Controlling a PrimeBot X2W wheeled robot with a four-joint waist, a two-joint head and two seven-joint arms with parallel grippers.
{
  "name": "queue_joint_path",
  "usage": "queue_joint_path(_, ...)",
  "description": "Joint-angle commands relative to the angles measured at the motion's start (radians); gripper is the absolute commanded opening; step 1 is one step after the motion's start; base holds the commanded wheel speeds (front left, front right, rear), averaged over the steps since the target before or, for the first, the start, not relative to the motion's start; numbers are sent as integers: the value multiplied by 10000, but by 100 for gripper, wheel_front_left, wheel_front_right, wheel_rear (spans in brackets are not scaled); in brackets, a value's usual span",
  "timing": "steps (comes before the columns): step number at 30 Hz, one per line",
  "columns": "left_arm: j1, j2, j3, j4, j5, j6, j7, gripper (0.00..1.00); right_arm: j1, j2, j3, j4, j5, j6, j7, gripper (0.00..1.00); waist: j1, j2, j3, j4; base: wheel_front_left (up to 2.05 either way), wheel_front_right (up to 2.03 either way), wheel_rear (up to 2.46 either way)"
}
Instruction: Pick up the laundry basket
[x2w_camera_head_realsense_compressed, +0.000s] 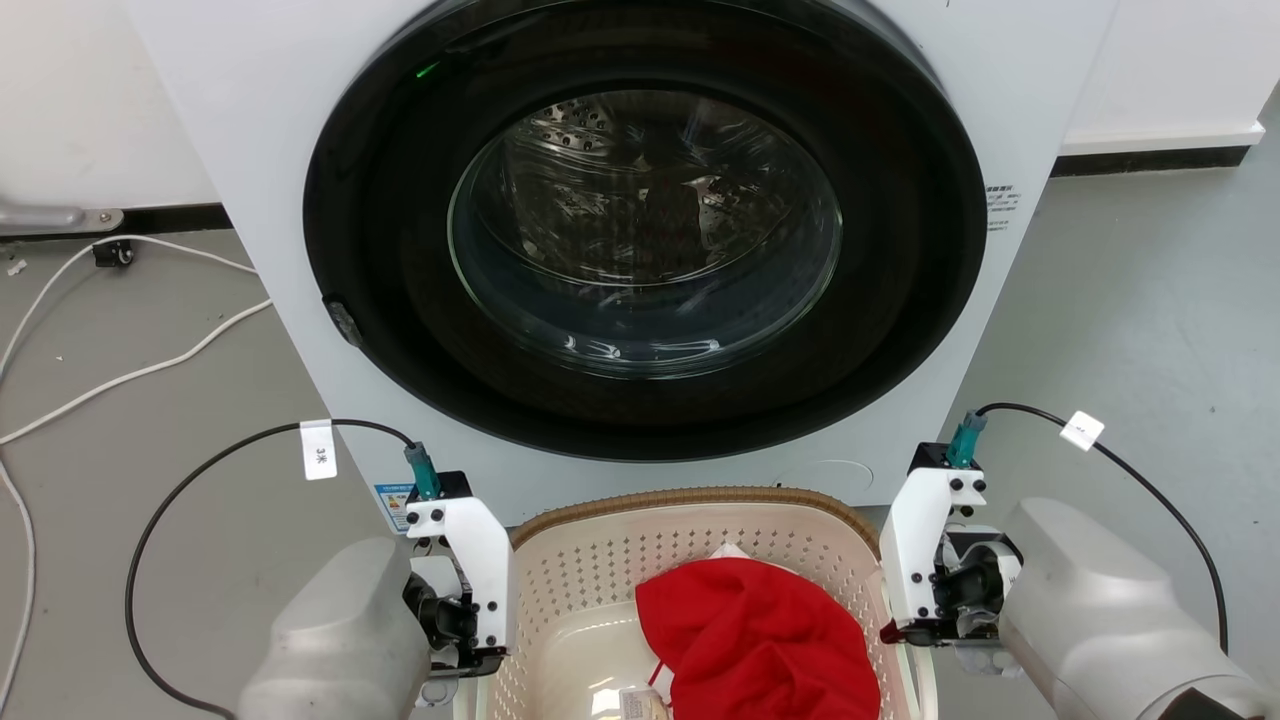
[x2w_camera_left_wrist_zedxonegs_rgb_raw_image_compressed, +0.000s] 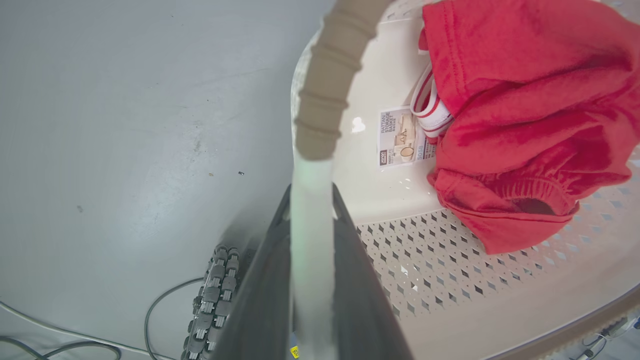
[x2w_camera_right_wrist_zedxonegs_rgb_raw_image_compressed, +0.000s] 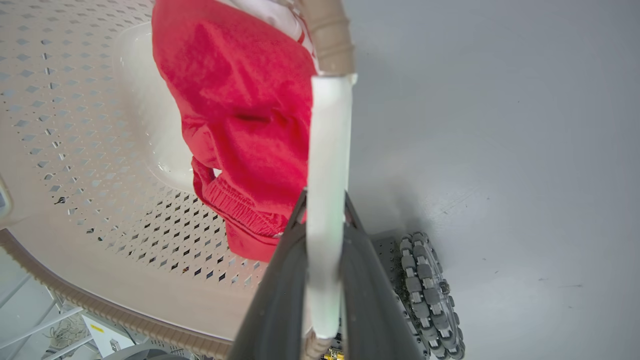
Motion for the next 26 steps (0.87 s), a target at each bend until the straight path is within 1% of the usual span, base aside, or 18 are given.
queue_joint_path(1,-160,-516,24,-284,-192,-158,-20,0,89,502,-69,-192,185,137,35,0,0,-1,-3,0,0,0,0)
queue_joint_path(26,-178,-447,-329,-326,-587,-159,-76,0,204,425,-196,-182,183,138,208,0,0,-1,-27,-19,0,0,0)
